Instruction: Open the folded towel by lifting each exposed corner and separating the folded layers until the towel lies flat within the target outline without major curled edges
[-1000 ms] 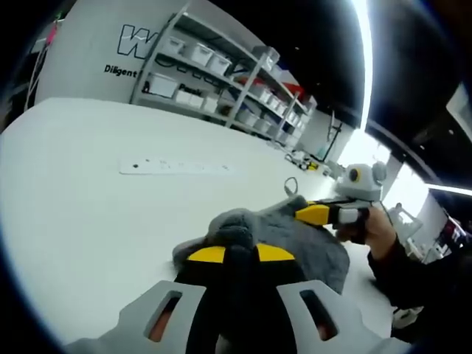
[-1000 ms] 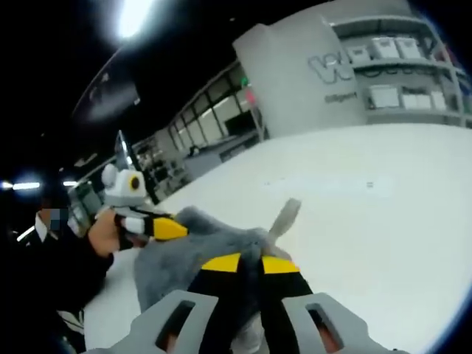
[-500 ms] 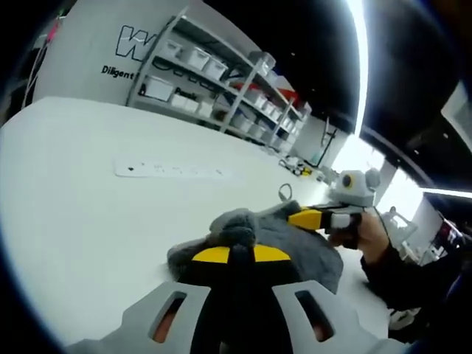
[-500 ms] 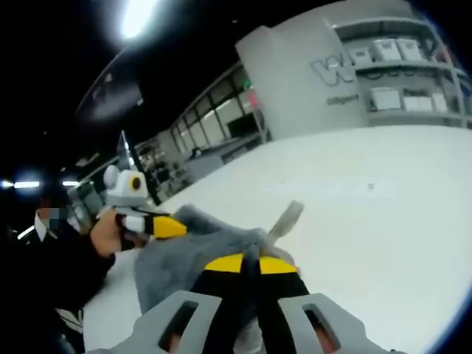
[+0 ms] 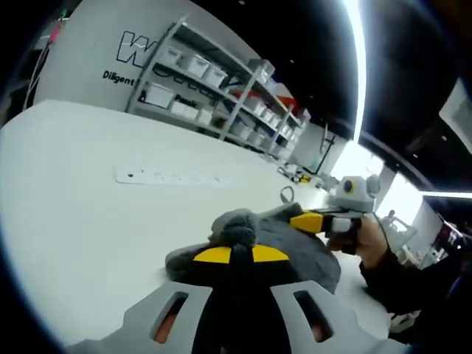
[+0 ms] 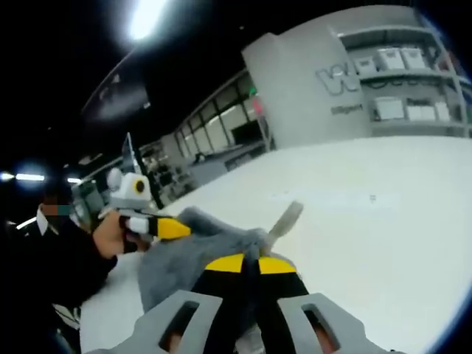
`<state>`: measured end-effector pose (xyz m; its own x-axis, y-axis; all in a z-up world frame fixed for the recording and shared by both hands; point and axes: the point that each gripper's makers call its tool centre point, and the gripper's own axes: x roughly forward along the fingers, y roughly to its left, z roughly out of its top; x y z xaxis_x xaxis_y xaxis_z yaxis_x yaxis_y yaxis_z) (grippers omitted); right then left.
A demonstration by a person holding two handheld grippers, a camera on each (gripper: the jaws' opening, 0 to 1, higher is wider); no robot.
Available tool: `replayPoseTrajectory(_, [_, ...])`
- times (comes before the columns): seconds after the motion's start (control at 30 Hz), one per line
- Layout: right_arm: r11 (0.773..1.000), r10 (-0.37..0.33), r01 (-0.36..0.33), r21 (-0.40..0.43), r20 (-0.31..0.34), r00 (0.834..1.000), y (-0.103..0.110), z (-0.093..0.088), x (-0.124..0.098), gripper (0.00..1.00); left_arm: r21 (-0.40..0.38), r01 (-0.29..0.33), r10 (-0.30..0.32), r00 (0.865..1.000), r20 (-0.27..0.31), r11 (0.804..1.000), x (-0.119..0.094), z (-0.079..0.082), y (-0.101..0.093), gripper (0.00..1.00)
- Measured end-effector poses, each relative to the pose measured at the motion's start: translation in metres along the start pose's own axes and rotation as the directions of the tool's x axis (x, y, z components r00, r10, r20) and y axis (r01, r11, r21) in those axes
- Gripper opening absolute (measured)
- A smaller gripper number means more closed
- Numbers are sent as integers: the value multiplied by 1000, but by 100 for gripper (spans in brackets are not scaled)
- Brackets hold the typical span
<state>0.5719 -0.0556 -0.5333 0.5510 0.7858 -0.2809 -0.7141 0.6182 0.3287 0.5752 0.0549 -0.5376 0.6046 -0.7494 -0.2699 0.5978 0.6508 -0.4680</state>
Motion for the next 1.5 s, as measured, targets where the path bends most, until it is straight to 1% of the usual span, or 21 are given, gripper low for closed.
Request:
replayPoseTrajectory(0.1, [1000,-1,1,-2,2,1000,-1,0,1,0,-2,1,-1,1000,-2,1000,1,-4,-3,4])
replayPoseTrajectory(0.17, [1000,-1,1,2,-1,1000,-3,-1,2,0,-5,-4,4,1000,-7,1000,2,-3,4,5])
replayPoseTrajectory(0.27, [1000,-2,2,5,-8,1000,-4,-4,3,0,9,-11,11,1000,-8,1000,1,-5,4,8])
replayPoseTrajectory(0.33, [1000,-2,3,3,-8,1000,-4,-3,3,0,99,-13,15,1000,-21,995,0,-5,2,15])
replayPoseTrajectory(0.43, [1000,-4,4,5,-8,1000,-4,-3,3,0,127,-80,81,997,-3,989,-3,0,11,35])
replayPoseTrajectory(0.5, [1000,-6,6,3,-11,1000,-4,-4,3,0,127,-91,92,996,-5,988,-6,0,12,38])
replayPoseTrajectory(0.63, [1000,-9,9,4,-13,1000,-5,-4,3,0,77,-89,91,996,-20,993,-12,-4,17,42])
replayPoseTrajectory(0.67, [1000,-9,9,5,-13,1000,-5,-5,3,0,64,-90,91,996,-23,994,-13,1,25,42])
replayPoseTrajectory(0.73, [1000,-11,11,2,-16,1000,-5,-6,3,0,0,-24,24,999,-36,1000,-15,-2,18,42])
replayPoseTrajectory(0.77, [1000,-12,12,2,-16,1000,-5,-7,3,0,-58,10,-12,1000,-28,998,-16,-1,15,42])
replayPoseTrajectory(0.8, [1000,-11,11,5,-16,1000,-5,-8,3,0,-99,26,-28,999,-18,995,-18,-5,8,42])
replayPoseTrajectory(0.87, [1000,-10,10,7,-17,1000,-5,-8,3,0,-136,53,-54,999,-1,989,-21,-7,1,42])
replayPoseTrajectory(0.93, [1000,-10,11,4,-17,1000,-5,-9,4,0,-167,76,-76,997,6,983,-24,-7,2,42])
replayPoseTrajectory(0.97, [1000,-10,10,1,-17,1000,-4,-9,4,0,-225,96,-90,995,35,970,-26,-3,3,42])
replayPoseTrajectory(1.0, [1000,-10,10,-3,-17,1000,-4,-10,5,0,-256,100,-88,994,57,962,-28,-6,-2,42])
replayPoseTrajectory(1.03, [1000,-12,12,-6,-19,1000,-4,-11,5,0,-267,100,-81,994,79,958,-29,-4,0,43])
replayPoseTrajectory(1.07, [1000,-16,15,-11,-18,1000,-5,-11,5,0,-286,102,-76,992,100,953,-30,4,10,44])
replayPoseTrajectory(1.17, [999,-22,21,-25,-18,1000,-6,-13,4,0,-320,135,-106,989,107,938,-31,3,8,44])
replayPoseTrajectory(1.3, [1000,-19,19,-13,-5,1000,-6,-11,4,0,-332,152,-127,987,94,931,-25,-2,3,43])
replayPoseTrajectory(1.37, [1000,-24,24,-18,-3,1000,-5,-11,5,0,-342,166,-146,986,84,925,-22,1,8,43])
replayPoseTrajectory(1.5, [999,-27,27,-26,-6,1000,-4,-12,5,0,-342,174,-169,985,45,923,-15,-11,2,43])
